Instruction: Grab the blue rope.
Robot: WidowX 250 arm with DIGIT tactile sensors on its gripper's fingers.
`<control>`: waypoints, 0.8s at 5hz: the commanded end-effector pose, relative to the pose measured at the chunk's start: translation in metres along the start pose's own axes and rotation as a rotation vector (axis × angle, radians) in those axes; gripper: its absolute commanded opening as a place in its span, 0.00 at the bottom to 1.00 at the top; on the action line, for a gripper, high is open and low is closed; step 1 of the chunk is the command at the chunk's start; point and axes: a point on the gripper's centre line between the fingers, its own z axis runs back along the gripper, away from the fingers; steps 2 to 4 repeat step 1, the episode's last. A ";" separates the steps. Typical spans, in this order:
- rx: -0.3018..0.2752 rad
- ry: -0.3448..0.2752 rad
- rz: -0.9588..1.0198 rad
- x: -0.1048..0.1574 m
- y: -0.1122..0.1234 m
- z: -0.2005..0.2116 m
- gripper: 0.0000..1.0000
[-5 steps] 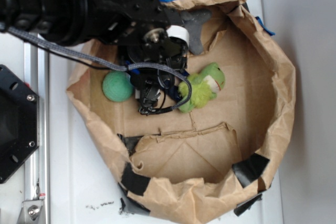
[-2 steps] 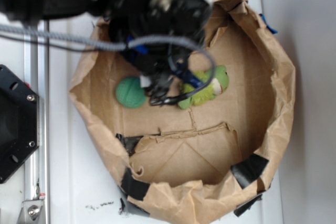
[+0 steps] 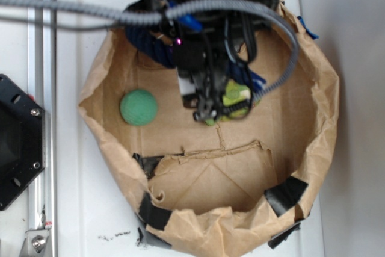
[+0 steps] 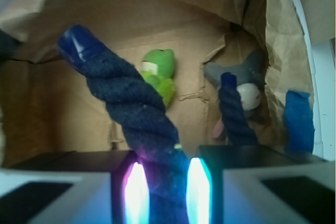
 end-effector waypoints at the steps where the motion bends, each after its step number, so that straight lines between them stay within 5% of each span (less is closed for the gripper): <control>1: 0.030 -0.108 -0.012 0.002 -0.002 0.012 0.00; 4: 0.030 -0.108 -0.012 0.002 -0.002 0.012 0.00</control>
